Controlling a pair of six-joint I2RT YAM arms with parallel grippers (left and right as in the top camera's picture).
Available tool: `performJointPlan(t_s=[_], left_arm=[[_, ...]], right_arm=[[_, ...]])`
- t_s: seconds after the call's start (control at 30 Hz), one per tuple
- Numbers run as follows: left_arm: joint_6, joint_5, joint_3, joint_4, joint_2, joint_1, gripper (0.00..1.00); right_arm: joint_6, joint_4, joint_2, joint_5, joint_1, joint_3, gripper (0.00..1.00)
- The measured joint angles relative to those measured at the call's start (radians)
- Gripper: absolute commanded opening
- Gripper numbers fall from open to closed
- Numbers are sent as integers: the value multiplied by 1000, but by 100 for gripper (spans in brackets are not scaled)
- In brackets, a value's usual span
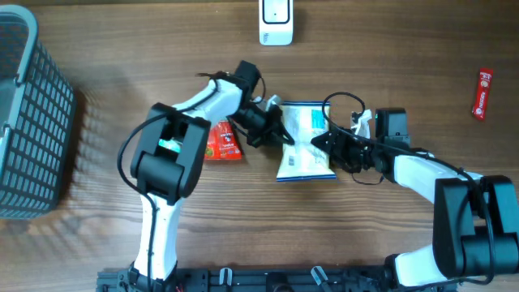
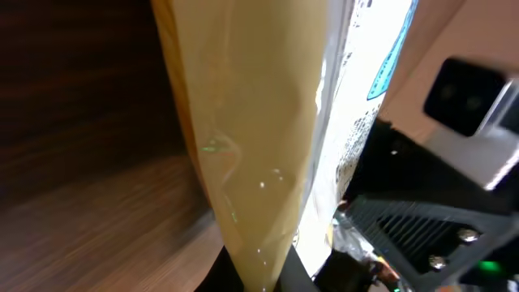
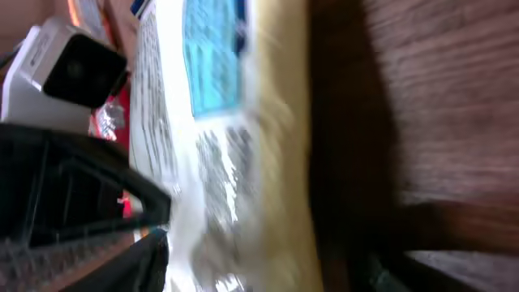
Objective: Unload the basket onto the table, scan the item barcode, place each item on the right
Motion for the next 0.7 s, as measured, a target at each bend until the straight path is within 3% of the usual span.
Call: performJointPlan(t_s=[0.4, 0.7], left_arm=[[13, 138, 0, -52, 0, 25, 4], [154, 197, 0, -194, 0, 33, 4]], right_arm=[[39, 48, 0, -29, 38, -13, 81], [84, 113, 0, -62, 50, -17, 80]])
